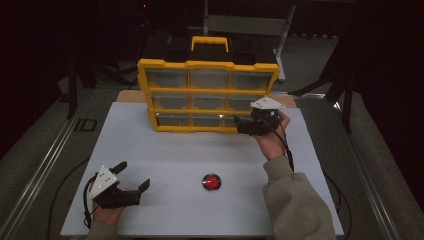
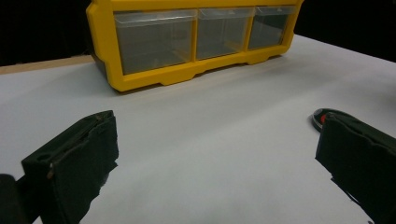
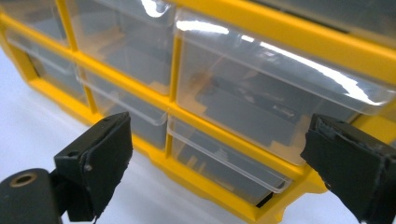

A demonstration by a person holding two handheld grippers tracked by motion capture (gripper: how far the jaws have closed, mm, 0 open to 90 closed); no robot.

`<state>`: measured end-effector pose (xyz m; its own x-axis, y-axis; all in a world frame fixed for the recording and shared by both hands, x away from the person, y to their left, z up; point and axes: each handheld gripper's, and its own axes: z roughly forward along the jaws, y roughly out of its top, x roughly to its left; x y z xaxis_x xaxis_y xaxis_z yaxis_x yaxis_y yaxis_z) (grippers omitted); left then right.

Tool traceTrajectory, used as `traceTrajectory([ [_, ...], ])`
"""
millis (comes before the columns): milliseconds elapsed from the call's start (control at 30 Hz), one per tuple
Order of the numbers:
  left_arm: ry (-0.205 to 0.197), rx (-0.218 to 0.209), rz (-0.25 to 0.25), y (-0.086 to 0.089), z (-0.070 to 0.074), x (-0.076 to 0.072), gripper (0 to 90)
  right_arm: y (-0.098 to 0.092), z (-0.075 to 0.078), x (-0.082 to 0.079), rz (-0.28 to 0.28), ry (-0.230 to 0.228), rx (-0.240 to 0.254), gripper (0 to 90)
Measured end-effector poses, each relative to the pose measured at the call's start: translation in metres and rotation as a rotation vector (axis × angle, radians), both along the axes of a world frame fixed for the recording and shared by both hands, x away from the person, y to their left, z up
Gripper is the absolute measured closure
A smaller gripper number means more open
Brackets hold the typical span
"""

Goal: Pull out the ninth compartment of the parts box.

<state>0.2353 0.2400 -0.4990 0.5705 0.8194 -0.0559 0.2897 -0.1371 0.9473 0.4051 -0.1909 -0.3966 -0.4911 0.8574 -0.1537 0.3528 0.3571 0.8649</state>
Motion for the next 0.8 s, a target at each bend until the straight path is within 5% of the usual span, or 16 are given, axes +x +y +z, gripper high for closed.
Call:
traceTrajectory([
  [800, 0.001, -0.004, 0.0, 0.0006, 0.0, 0.0002, 0.0, 0.0088, -0.0021, 0.0079, 0.007, 0.018, -0.21, 8.1],
])
